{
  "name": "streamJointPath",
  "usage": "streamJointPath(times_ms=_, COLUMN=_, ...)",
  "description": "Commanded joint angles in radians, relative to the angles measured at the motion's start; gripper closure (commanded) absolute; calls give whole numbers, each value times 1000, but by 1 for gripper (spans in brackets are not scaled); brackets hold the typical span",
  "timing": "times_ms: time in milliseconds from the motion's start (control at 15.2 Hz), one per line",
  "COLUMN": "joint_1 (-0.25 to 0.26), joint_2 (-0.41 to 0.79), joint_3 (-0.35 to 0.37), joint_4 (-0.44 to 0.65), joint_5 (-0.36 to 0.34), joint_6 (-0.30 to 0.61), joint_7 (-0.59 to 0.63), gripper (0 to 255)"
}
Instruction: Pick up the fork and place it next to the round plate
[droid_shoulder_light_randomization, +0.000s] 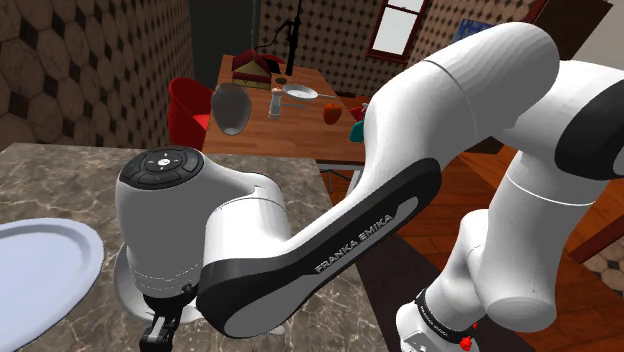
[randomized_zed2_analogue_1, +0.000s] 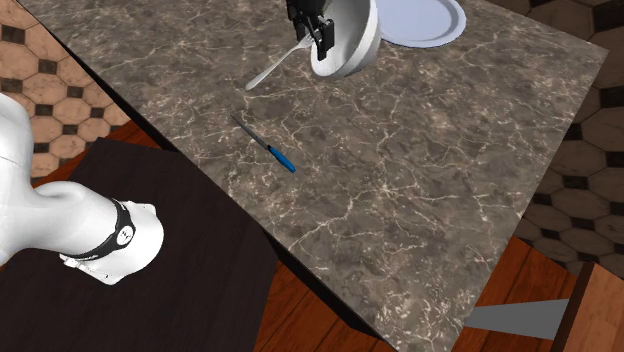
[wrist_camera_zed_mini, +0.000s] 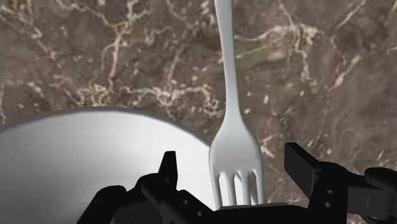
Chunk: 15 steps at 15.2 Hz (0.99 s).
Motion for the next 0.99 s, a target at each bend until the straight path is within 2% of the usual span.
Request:
streamJointPath(times_ms=0, joint_1=0, joint_2=1, joint_3=0, joint_4=0, joint_5=0, joint_6=-1, joint_7=0, gripper=0)
streamJointPath(times_ms=132, joint_1=-1, joint_2=-1, joint_3=0, joint_4=-3, joint_5=1, joint_6=0, joint_7=-1, gripper=0)
streamJointPath(times_ms=396, joint_1=-16, joint_2=-83, joint_3=15, joint_4=34, joint_5=56, joint_6=-108, joint_7=-38, gripper=0)
streamJointPath(times_ms=924, joint_1=-16, joint_2=-83, joint_3=14, joint_4=34, joint_5=56, joint_6=-108, joint_7=-38, gripper=0)
